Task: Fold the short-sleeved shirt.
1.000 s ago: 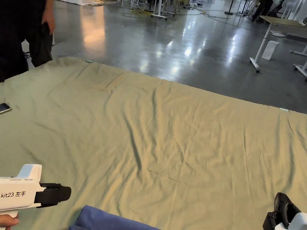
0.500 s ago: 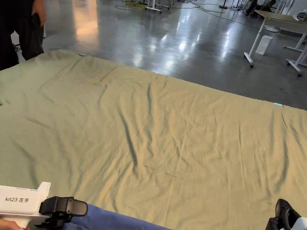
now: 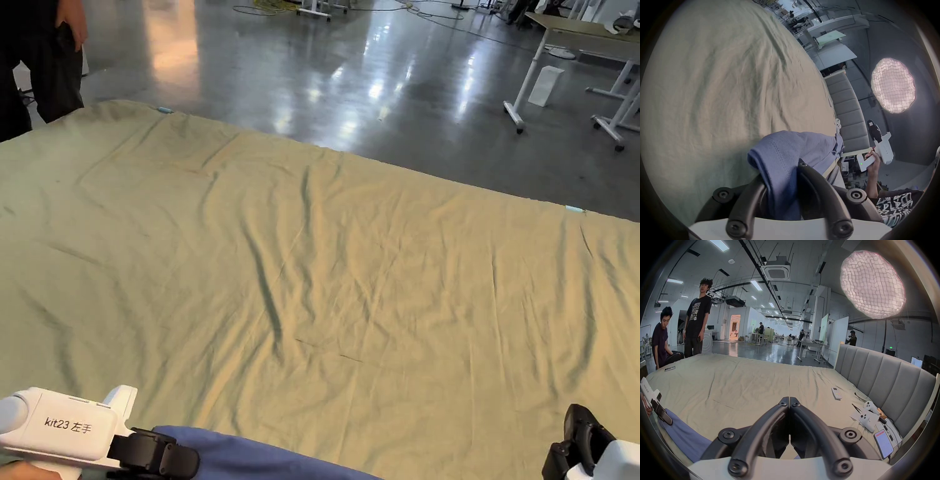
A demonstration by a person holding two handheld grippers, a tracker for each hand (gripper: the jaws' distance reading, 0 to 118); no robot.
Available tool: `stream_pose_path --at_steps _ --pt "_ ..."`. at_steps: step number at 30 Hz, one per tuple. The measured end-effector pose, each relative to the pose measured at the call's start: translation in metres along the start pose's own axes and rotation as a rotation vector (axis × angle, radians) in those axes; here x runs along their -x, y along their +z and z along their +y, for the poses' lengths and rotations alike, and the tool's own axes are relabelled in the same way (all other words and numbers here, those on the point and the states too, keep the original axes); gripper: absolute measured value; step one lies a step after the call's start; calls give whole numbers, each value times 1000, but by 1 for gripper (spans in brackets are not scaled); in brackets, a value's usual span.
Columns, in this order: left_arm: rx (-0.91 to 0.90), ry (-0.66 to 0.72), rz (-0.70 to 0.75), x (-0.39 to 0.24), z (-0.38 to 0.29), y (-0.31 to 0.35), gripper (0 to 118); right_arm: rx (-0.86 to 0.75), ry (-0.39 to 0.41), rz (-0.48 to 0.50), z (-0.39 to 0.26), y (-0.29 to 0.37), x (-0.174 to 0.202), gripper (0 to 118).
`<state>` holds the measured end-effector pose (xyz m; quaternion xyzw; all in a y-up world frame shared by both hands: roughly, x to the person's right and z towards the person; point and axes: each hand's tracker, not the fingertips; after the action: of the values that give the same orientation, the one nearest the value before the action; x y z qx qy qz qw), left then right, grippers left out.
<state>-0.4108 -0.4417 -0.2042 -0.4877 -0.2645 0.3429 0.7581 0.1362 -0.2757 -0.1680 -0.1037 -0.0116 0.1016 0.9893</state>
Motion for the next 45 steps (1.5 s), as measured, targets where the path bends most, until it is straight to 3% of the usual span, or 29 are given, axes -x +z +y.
stream_pose_path --at_steps 9,14,17,22,25,30,33,40,45 --pt "-20 -32 123 -38 15 54 11 -6 -13 12 -1 1 -1 0" --pt "-27 -68 350 -42 17 99 11 -10 -18 15 -2 2 -3 0" --pt "-6 -83 472 -78 4 107 11 -8 -23 19 -3 2 -3 0" --pt "-10 -55 435 -109 -7 101 11 -7 -31 28 -4 0 -2 0" --pt "-29 -24 332 -117 -8 93 11 -9 -37 30 -4 1 -1 0" --pt "-27 0 174 -163 -16 56 11 -7 -46 33 -6 1 -2 0" --pt "-17 -4 161 -175 -15 26 11 -4 -55 30 -7 3 -3 0" --pt "32 32 216 -196 -14 -76 11 7 -64 15 -13 6 -11 0" --pt "146 2 363 -202 -24 -144 11 20 -71 -4 -18 9 -19 0"
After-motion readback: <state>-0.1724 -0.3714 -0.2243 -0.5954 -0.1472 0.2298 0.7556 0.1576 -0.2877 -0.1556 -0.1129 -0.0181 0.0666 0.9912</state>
